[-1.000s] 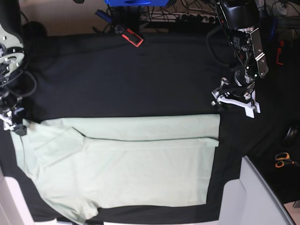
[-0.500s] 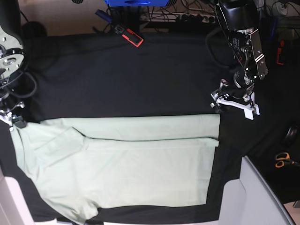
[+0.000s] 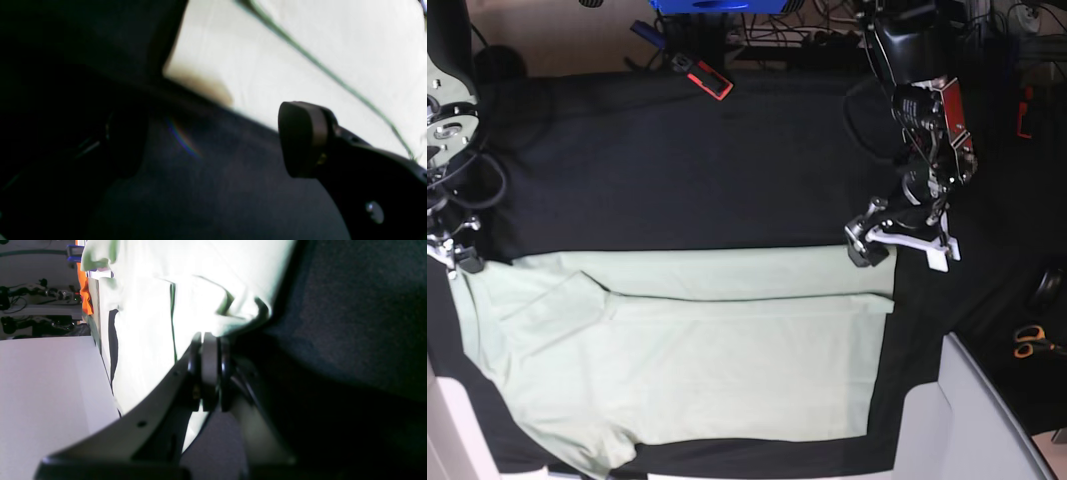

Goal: Fold the T-shirt properly
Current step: 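Lower both grippers and grasp the folded edge again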

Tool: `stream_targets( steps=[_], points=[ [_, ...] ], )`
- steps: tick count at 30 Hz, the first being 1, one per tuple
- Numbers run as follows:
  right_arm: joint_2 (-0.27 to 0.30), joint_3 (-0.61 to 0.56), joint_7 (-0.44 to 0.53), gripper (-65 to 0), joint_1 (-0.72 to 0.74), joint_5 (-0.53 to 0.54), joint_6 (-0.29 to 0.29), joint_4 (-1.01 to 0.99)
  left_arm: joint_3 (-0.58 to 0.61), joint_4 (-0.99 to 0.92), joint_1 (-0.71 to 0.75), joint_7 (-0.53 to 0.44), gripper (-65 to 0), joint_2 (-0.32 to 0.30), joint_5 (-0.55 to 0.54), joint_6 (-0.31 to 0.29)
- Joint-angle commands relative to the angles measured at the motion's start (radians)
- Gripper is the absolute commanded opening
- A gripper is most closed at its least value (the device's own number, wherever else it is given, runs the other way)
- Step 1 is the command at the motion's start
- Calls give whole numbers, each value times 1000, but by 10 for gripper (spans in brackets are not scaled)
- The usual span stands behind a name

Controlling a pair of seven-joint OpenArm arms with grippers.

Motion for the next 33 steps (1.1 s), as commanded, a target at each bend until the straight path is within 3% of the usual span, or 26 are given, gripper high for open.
stream_targets(
  steps=[1,7,18,21,26,27,31,33],
  points=[
    [22,-4,5,-649,22,19,16,11,2,-15,-33,3,-47,-1,-6,-6],
    [22,-4,5,-649,21,19,16,11,0,-136,-113,-1,-47,-1,-6,-6],
    [23,-4,5,-649,21,19,16,11,0,-144,-120,-4,-59,1,-6,-6],
    [23,-4,5,-649,21,19,16,11,0,-159,-142,-4,-173,-1,-6,-6],
    [22,-4,5,-649,21,19,16,11,-20,-277,-197,-10,-524,-1,-6,-6],
    [22,-4,5,-649,21,19,16,11,-47,-299,-202,-26,-563,1,-6,-6],
    [23,-4,5,-649,15,18,16,11,-164,-326,-198,-40,-579,25,-6,-6],
    [23,-4,5,-649,13,18,16,11,-184,-325,-194,-38,-650,31,-6,-6]
  ],
)
